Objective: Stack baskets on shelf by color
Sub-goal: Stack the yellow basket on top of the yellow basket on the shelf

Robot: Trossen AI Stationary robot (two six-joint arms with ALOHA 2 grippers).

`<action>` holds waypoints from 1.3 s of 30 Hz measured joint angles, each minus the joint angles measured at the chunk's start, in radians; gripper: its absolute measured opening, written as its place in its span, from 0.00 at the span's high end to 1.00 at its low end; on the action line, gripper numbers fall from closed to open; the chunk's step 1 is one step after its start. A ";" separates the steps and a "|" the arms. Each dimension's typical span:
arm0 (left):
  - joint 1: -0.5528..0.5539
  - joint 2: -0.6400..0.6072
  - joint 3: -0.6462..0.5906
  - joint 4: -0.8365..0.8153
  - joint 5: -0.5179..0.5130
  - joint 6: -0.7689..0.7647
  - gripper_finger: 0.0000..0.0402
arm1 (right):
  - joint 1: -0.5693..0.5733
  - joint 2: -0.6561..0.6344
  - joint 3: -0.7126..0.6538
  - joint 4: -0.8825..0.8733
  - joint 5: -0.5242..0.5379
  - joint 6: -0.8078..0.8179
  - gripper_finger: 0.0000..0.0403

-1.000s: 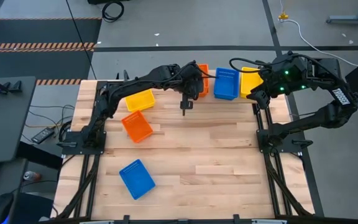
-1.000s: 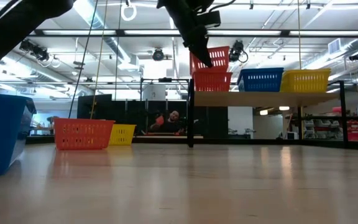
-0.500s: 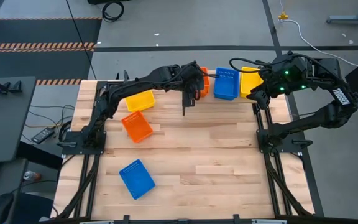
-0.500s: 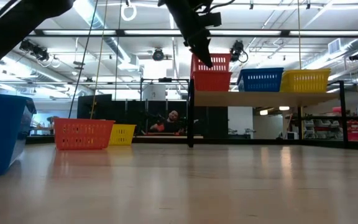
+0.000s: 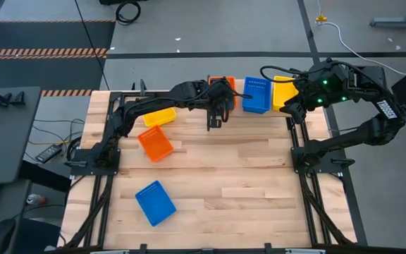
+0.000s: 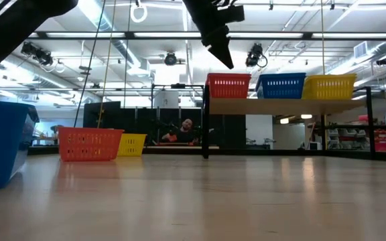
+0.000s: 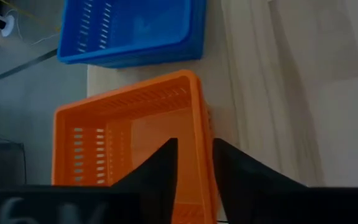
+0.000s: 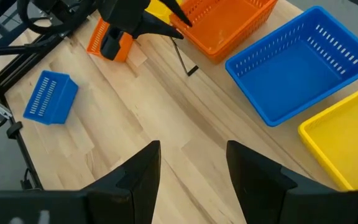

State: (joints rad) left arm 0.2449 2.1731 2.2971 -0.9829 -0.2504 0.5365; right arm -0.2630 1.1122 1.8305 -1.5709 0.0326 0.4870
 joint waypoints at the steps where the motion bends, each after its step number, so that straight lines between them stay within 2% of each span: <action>1: -0.003 0.000 0.000 0.000 0.000 0.000 0.76 | 0.000 0.000 0.000 0.000 0.000 0.000 0.53; 8: -0.007 0.000 0.000 0.000 -0.001 -0.001 0.85 | 0.000 0.000 0.000 0.000 0.000 0.000 0.53; 11: -0.006 0.000 0.000 -0.004 -0.009 -0.010 0.85 | 0.000 0.000 0.000 0.000 0.000 0.000 0.53; 14: -0.015 -0.016 0.000 -0.047 -0.072 -0.076 0.83 | 0.000 0.000 0.000 0.000 0.000 0.000 0.53; 20: -0.042 -0.097 0.003 -0.185 -0.086 -0.382 0.76 | 0.000 0.000 0.000 0.000 0.000 -0.011 0.53; 25: -0.035 -0.105 0.001 -0.416 -0.028 -0.663 0.70 | 0.000 0.000 0.000 0.008 0.000 -0.016 0.53; 28: -0.018 -0.106 -0.005 -0.508 -0.023 -0.773 0.66 | 0.000 0.000 0.000 0.014 0.000 -0.030 0.53; 33: 0.021 -0.135 -0.086 -0.540 0.051 -0.808 0.64 | 0.000 0.000 0.000 0.022 0.000 -0.079 0.53; 39: 0.075 -0.207 -0.287 -0.496 0.110 -0.845 0.68 | 0.000 0.000 0.000 0.021 0.000 -0.089 0.53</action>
State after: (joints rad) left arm 0.3196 1.9660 2.0100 -1.4793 -0.1402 -0.3082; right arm -0.2628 1.1122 1.8301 -1.5497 0.0326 0.3982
